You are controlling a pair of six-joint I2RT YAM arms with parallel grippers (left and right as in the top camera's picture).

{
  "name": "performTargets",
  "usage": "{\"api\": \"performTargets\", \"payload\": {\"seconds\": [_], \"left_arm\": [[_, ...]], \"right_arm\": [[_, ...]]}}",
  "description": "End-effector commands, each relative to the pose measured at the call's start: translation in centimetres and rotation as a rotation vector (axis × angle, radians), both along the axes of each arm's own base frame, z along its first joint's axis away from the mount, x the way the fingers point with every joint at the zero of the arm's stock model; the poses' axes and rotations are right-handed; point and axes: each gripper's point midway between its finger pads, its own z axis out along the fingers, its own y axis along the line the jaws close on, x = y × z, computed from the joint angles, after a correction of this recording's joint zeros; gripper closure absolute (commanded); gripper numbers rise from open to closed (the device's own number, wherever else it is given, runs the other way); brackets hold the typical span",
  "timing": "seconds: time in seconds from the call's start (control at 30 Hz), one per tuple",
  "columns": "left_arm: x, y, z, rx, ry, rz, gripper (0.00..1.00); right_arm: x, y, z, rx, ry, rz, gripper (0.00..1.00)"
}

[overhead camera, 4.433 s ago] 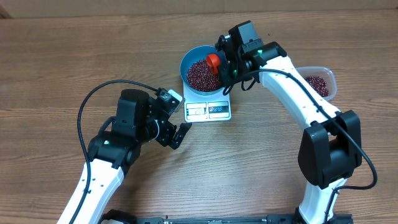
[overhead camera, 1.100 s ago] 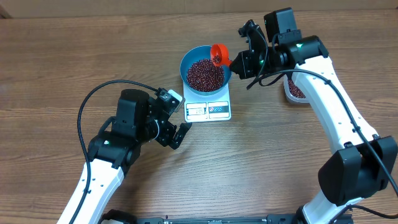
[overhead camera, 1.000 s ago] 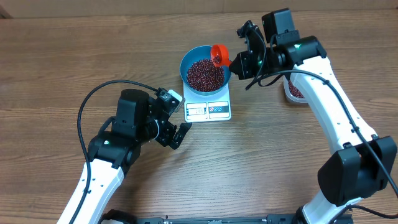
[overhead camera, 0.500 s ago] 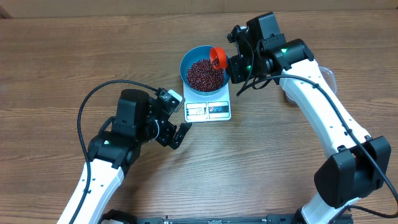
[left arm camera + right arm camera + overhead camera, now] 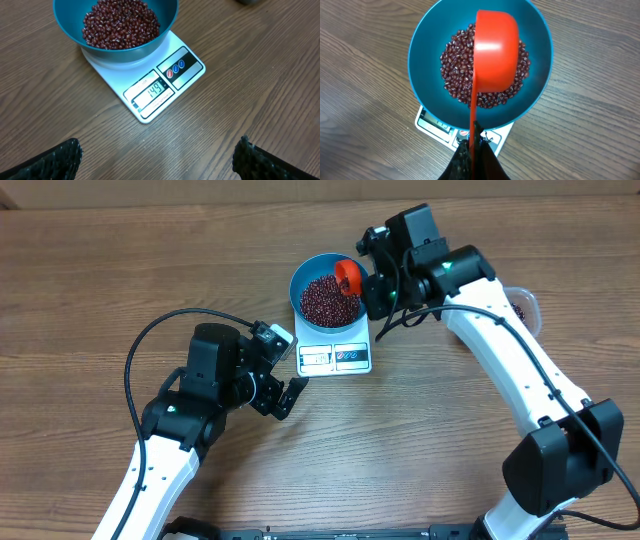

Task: Scoop item into bowl and weigh 150g on scale

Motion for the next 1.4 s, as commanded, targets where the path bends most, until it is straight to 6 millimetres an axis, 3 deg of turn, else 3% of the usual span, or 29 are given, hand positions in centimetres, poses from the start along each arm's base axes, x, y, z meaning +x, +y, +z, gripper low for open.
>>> {"api": "performTargets", "payload": {"seconds": [0.0, 1.37], "left_arm": [[-0.01, 0.07, -0.28, -0.010, 0.016, 0.010, 0.00], [0.00, 0.06, -0.27, -0.010, 0.016, 0.010, 0.00]], "right_arm": [[0.60, -0.12, 2.78, 0.002, -0.085, 0.002, 0.96], [0.47, -0.17, 2.63, -0.102, -0.167, 0.187, 0.96]]}}
